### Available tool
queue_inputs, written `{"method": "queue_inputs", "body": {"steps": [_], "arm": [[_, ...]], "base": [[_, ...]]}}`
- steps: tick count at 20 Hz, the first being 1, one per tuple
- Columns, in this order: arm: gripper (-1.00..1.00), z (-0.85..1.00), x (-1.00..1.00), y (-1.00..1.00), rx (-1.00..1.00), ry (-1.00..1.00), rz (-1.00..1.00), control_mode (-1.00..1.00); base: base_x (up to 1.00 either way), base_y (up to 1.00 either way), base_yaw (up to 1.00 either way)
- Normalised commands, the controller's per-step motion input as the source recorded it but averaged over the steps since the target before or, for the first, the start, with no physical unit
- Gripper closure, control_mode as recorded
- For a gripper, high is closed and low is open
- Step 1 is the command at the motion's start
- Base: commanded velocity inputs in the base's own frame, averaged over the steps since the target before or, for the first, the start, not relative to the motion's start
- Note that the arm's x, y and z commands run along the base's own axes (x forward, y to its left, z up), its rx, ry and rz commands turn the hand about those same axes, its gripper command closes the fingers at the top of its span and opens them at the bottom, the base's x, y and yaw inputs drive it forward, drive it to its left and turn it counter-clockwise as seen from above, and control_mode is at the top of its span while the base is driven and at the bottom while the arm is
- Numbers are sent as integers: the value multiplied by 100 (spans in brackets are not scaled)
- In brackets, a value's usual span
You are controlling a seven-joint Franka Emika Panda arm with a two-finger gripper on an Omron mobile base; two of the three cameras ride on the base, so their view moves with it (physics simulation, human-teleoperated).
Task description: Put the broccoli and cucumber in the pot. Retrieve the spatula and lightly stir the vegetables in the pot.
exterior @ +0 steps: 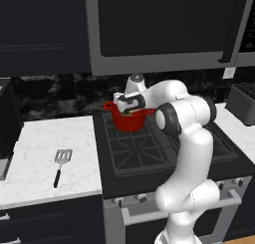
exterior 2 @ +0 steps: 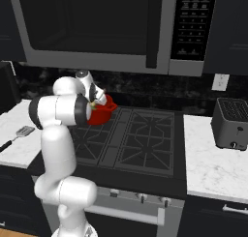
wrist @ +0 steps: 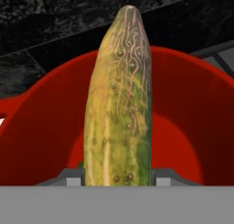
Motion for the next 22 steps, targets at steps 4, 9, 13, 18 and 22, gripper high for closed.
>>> {"method": "queue_inputs", "body": {"steps": [4,9,13,18,22], "arm": [[-100,-5,27,0,0,0,0,-100],[-100,0,4,0,0,0,0,-100],[-100,4,-13,12,1,0,0,-100],[-100,11,-86,39,1,0,0,-100],[-100,8,-100,59,0,0,0,-100]], "base": [[0,0,0],[0,0,0],[0,0,0],[0,0,0],[0,0,0]]}}
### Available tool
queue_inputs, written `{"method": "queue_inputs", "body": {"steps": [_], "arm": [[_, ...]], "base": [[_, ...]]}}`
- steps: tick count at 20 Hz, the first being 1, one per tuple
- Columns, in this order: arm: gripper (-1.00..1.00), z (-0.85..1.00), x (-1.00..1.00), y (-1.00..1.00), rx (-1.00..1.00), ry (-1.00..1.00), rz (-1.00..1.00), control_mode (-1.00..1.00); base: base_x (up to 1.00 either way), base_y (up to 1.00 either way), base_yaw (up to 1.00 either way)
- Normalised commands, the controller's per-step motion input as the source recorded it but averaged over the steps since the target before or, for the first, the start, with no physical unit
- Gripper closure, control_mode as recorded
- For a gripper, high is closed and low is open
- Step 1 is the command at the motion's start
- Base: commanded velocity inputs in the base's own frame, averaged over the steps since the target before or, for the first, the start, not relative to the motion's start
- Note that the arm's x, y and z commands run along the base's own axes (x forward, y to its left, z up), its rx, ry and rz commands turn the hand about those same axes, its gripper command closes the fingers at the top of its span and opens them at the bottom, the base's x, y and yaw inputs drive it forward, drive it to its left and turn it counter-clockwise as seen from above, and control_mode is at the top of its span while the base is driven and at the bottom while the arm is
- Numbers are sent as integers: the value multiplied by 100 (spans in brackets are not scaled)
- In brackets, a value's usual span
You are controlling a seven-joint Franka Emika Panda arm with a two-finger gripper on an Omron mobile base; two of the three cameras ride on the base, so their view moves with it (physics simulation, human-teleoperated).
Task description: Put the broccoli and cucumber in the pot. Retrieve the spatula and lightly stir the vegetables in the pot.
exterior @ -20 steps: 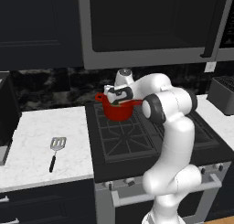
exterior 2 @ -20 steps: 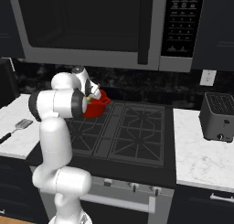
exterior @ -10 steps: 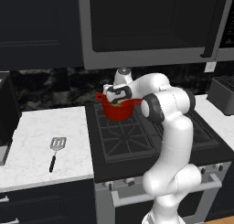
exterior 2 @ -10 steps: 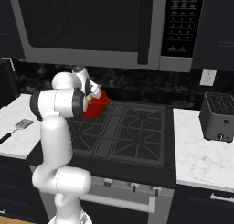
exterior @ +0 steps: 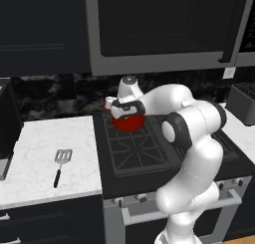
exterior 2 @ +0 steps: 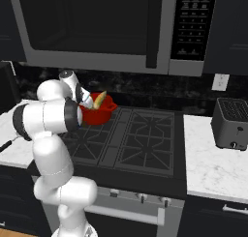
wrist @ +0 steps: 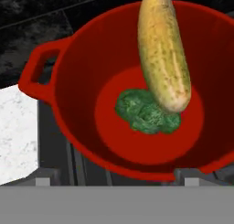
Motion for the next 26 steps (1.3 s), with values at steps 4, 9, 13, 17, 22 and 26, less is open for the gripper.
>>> {"method": "queue_inputs", "body": {"steps": [4,9,13,17,22,26], "arm": [[-100,18,-100,74,0,0,0,-100],[-100,11,-100,91,2,0,0,-100],[-100,6,-100,100,6,4,0,-100],[-100,-9,-54,100,3,28,0,-100],[-100,-3,-24,100,4,33,0,-100],[-100,-41,-18,100,0,36,-2,-100]], "base": [[0,0,0],[0,0,0],[0,0,0],[0,0,0],[0,0,0],[0,0,0]]}}
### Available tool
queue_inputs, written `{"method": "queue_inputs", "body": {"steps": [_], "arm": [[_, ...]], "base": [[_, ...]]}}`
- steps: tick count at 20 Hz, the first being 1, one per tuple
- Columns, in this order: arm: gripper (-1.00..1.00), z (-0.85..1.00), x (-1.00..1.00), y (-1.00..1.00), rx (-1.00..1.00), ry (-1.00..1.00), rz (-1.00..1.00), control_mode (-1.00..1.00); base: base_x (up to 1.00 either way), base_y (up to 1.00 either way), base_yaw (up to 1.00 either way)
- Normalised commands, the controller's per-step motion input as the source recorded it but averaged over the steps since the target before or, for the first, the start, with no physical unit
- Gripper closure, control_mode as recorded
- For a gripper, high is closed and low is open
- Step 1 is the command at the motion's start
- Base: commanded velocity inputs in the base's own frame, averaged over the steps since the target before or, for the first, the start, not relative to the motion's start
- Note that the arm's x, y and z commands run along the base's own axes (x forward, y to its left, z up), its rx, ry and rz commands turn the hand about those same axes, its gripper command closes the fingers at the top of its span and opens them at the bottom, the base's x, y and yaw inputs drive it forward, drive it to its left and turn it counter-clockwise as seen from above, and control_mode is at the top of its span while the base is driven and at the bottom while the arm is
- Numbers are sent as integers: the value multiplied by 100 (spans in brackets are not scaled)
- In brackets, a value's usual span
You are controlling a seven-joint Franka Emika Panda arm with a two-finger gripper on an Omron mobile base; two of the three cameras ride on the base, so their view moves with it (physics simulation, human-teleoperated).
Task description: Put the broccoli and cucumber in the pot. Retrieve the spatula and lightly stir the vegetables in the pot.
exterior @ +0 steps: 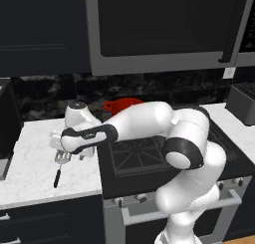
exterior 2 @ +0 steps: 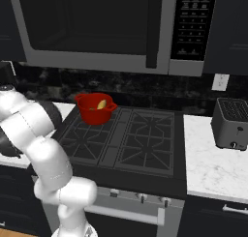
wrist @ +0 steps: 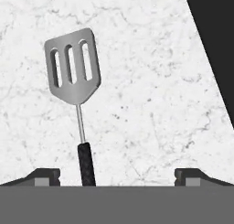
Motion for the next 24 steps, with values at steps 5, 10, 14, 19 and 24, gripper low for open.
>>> {"method": "queue_inputs", "body": {"steps": [5,10,14,19,24], "arm": [[-100,-63,-22,86,-5,27,-2,-100],[-100,-62,-9,46,-7,12,-2,-100],[-100,-36,0,25,-5,0,0,-100],[-100,-45,-1,3,-1,0,0,-100],[-100,-42,-35,-21,0,0,0,-100]], "base": [[0,0,0],[0,0,0],[0,0,0],[0,0,0],[0,0,0]]}}
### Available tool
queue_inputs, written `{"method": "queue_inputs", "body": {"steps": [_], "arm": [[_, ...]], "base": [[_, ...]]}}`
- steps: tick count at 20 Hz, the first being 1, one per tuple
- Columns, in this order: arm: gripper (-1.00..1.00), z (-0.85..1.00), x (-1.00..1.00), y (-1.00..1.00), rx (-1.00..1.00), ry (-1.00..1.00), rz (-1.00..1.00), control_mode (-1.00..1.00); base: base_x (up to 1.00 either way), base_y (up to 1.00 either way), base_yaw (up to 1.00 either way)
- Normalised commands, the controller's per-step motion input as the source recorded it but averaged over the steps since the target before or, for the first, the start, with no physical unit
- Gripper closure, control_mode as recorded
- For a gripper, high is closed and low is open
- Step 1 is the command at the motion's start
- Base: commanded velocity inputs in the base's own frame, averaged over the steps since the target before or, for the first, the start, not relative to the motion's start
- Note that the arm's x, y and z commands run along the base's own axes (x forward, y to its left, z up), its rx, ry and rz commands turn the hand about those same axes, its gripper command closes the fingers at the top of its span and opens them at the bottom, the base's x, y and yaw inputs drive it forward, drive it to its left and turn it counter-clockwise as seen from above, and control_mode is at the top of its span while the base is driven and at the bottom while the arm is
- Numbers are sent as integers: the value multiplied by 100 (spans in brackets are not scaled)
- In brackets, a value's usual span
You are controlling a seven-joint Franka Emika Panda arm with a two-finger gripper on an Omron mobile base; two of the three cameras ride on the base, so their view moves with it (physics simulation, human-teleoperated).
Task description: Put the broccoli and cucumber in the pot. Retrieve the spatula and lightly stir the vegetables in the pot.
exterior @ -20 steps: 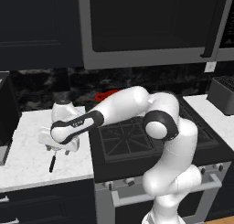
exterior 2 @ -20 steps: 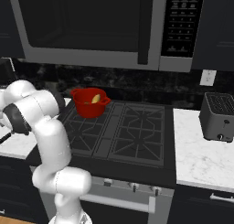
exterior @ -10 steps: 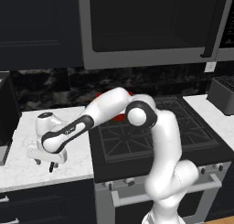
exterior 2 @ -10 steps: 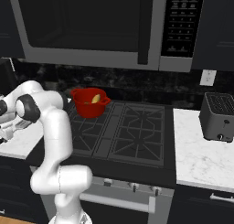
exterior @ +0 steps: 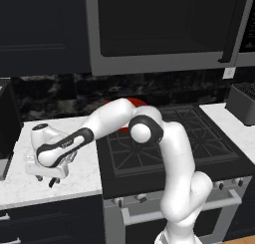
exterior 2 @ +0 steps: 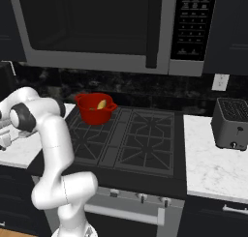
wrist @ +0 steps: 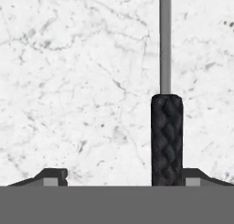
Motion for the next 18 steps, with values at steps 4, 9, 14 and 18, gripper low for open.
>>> {"method": "queue_inputs", "body": {"steps": [4,9,14,18], "arm": [[-100,-26,-58,-29,3,0,0,-100],[-100,-30,-68,-26,5,-2,0,-100],[100,-49,-8,-7,1,0,0,-100],[100,-24,0,0,0,0,-2,-100]], "base": [[0,0,0],[0,0,0],[0,0,0],[0,0,0]]}}
